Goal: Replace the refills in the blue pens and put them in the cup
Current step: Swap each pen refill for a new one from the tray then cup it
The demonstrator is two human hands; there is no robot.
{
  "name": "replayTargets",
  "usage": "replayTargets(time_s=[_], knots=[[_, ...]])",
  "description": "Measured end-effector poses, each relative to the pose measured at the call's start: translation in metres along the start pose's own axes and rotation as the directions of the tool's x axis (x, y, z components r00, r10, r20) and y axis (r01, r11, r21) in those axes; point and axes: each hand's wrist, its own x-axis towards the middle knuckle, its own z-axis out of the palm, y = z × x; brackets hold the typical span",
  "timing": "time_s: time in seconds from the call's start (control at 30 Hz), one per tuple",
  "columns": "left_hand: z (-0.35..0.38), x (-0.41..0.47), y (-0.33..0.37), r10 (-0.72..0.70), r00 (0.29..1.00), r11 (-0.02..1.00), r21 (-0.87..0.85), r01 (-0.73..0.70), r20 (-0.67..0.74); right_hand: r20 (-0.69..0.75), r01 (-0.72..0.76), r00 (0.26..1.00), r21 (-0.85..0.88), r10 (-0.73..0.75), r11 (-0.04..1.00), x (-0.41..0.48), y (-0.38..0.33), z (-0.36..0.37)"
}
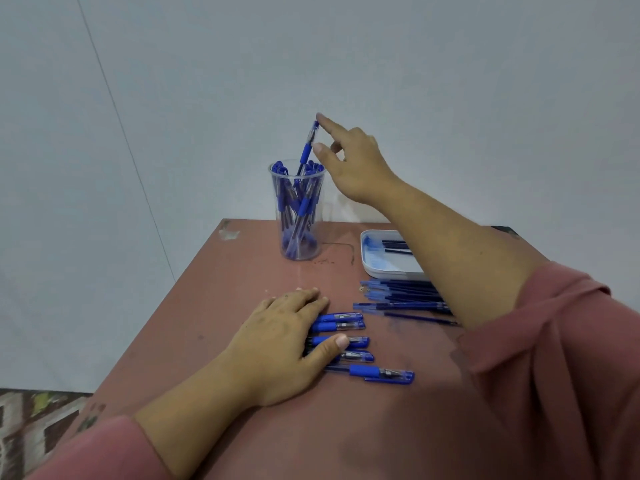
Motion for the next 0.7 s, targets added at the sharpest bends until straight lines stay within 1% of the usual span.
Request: replayTargets(time_s=[0.07, 0.1, 0.2, 0.27, 0.33, 0.43, 0.53, 0.7], knots=[[0.0, 0.0, 0.0, 0.003, 1.0, 1.0, -0.003, -0.003, -0.001, 0.089, 0.024, 0.996, -0.129, -0.013, 0.991, -0.002, 0.004, -0.008], [0.0, 0.001, 0.0, 0.004, 1.0, 1.0, -0.003, -0.004, -0.003, 0.11, 0.038, 0.994, -0.155, -0.021, 0.987, -0.005, 0.005, -0.012], [-0.001, 0.001, 0.001, 0.008, 1.0, 1.0, 0.005, -0.008, -0.009, 0.11, 0.045, 0.993, -0.072, -0.037, 0.996, -0.022, 0.008, -0.024], [-0.002, 0.001, 0.001, 0.01, 1.0, 1.0, 0.001, -0.01, -0.014, 0.119, 0.081, 0.99, -0.045, -0.076, 0.996, -0.045, 0.009, -0.031], [-0.002, 0.001, 0.001, 0.012, 1.0, 1.0, -0.004, -0.012, -0.018, 0.176, 0.104, 0.98, -0.038, -0.096, 0.994, -0.075, 0.011, -0.034], [-0.001, 0.0, 0.0, 0.014, 1.0, 1.0, 0.004, -0.014, -0.023, 0.278, 0.081, 0.958, -0.015, -0.074, 0.997, -0.124, 0.015, -0.038], [0.0, 0.001, 0.001, 0.012, 1.0, 1.0, 0.006, -0.012, -0.028, 0.359, 0.082, 0.93, 0.021, -0.085, 0.996, -0.165, 0.02, -0.043], [0.0, 0.001, 0.002, 0.0, 1.0, 1.0, 0.006, 0.0, -0.022, 0.424, 0.08, 0.899, 0.091, -0.111, 0.993, -0.199, 0.02, -0.053]])
